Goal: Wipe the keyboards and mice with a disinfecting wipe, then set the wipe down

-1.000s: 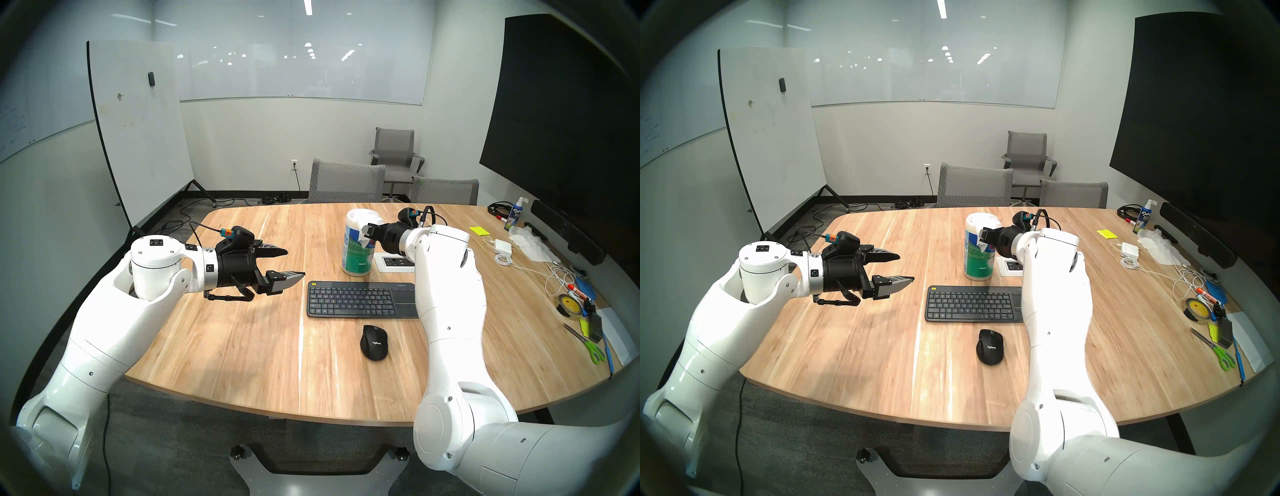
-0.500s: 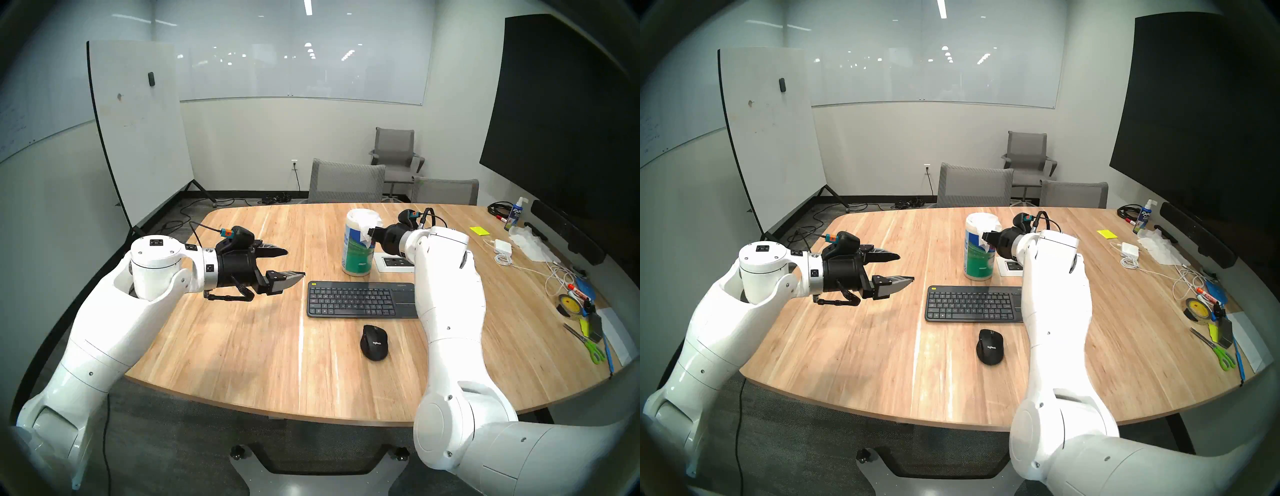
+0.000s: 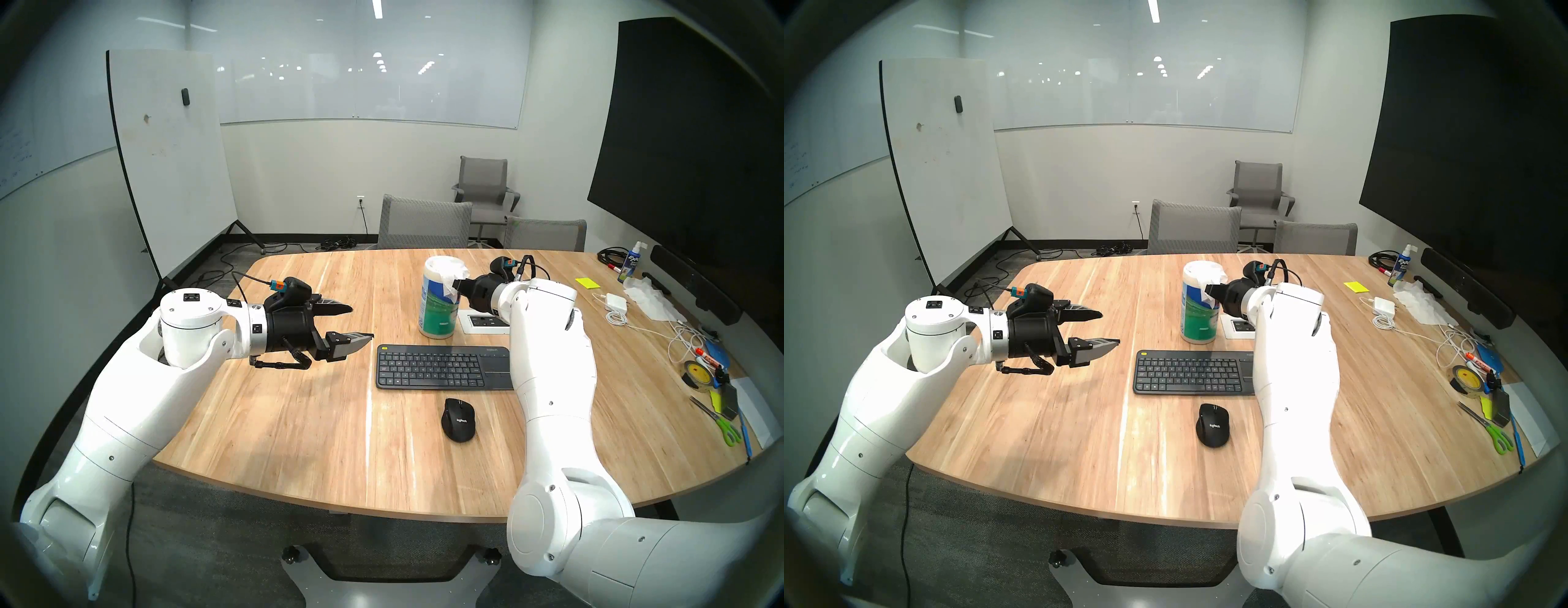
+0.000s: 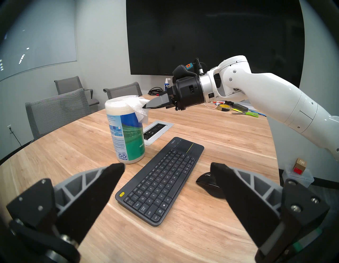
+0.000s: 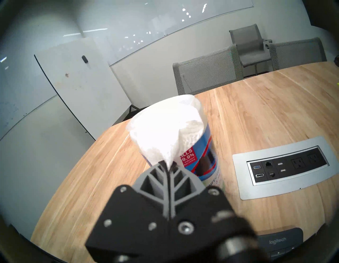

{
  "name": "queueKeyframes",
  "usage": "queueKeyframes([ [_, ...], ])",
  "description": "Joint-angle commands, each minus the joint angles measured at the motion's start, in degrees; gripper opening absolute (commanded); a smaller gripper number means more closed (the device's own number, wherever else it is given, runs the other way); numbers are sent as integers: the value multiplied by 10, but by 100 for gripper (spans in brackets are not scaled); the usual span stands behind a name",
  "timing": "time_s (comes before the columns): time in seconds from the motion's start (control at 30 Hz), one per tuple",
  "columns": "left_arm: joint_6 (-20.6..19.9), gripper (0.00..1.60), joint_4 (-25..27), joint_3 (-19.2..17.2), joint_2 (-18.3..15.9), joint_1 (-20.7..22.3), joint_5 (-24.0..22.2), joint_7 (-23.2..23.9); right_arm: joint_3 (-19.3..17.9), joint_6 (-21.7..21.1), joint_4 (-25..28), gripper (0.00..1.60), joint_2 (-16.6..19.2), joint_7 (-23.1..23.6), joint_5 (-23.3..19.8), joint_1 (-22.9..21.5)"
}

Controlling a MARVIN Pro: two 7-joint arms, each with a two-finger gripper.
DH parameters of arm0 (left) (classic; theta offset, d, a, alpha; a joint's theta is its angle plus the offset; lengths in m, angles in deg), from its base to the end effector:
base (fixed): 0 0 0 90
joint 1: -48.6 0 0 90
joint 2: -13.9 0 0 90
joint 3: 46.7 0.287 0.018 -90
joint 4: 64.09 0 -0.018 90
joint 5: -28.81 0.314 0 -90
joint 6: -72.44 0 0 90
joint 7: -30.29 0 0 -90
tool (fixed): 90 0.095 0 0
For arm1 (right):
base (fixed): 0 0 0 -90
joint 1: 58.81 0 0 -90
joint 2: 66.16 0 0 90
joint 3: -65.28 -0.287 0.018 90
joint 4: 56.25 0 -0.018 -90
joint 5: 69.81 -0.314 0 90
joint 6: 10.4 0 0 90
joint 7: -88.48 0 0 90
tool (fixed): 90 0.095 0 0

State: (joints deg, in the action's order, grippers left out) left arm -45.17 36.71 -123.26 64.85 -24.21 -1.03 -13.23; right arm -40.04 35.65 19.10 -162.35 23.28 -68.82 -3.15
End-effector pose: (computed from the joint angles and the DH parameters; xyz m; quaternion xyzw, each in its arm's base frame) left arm 0.4237 0.0170 -0.1606 0.6922 -0.4030 0.5233 0.2908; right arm 0.5572 -0.0085 -0.1785 -0.8063 0.0127 -0.5461 0.2270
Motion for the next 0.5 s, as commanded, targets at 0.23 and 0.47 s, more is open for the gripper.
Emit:
queueKeyframes([
  [0.23, 1, 160, 5, -3, 0, 4, -1, 0, -20, -31, 116, 0, 36, 84, -30, 33],
  [0.47, 1, 160, 5, -3, 0, 4, -1, 0, -26, -48, 167, 0, 51, 132, -42, 55],
])
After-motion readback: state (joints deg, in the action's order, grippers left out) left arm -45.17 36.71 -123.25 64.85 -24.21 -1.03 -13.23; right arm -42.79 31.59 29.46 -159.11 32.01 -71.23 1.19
